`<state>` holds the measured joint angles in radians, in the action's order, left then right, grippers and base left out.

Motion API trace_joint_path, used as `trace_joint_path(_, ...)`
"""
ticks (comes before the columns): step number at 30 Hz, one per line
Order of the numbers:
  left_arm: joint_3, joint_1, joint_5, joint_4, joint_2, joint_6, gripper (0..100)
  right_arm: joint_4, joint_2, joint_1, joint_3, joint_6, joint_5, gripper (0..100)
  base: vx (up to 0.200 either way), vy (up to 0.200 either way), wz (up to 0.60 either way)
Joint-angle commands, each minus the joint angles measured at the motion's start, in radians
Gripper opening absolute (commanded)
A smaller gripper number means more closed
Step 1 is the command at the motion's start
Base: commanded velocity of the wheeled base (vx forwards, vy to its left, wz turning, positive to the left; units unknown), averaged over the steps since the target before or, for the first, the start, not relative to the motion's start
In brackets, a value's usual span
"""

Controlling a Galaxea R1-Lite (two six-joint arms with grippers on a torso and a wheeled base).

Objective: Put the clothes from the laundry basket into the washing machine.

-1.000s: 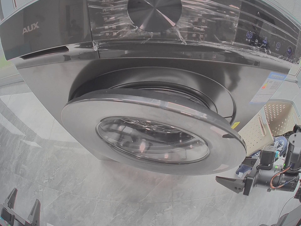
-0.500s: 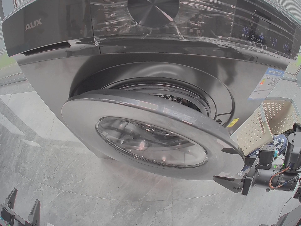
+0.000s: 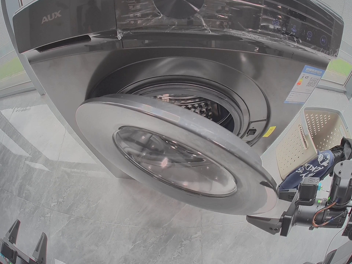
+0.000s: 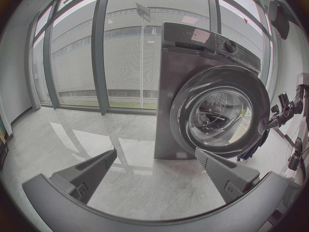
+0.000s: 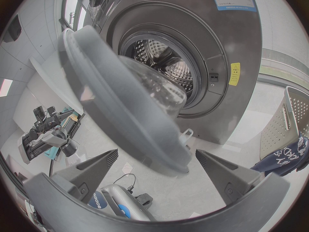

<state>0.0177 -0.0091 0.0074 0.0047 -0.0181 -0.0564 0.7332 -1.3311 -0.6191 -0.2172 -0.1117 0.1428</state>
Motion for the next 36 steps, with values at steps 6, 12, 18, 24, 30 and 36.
trace_joint_path(6, -0.016, 0.000, 0.000, 0.000, 0.018, 0.000, 100, 0.002, -0.020, 0.018, -0.034, -0.002, -0.005, 100, -0.167, 0.000, 0.00)
trace_joint_path(12, -0.016, 0.000, 0.000, 0.000, 0.018, 0.000, 100, 0.002, -0.030, -0.033, -0.028, -0.006, -0.005, 100, -0.033, 0.000, 0.00)
trace_joint_path(18, -0.016, 0.000, 0.000, 0.000, 0.018, 0.000, 100, 0.003, -0.020, -0.056, -0.005, -0.011, 0.000, 100, 0.000, 0.000, 0.00)
trace_joint_path(24, -0.016, 0.000, 0.000, 0.000, 0.018, 0.000, 100, 0.000, -0.019, -0.036, 0.035, 0.000, 0.000, 100, 0.000, 0.000, 0.00)
trace_joint_path(30, -0.016, 0.000, 0.000, 0.000, 0.018, 0.000, 100, -0.012, -0.028, 0.053, 0.084, 0.027, -0.006, 100, 0.000, 0.000, 0.00)
trace_joint_path(36, -0.016, 0.000, 0.000, 0.000, 0.018, 0.000, 100, -0.001, -0.106, 0.214, 0.088, 0.075, -0.008, 100, 0.000, 0.000, 0.00)
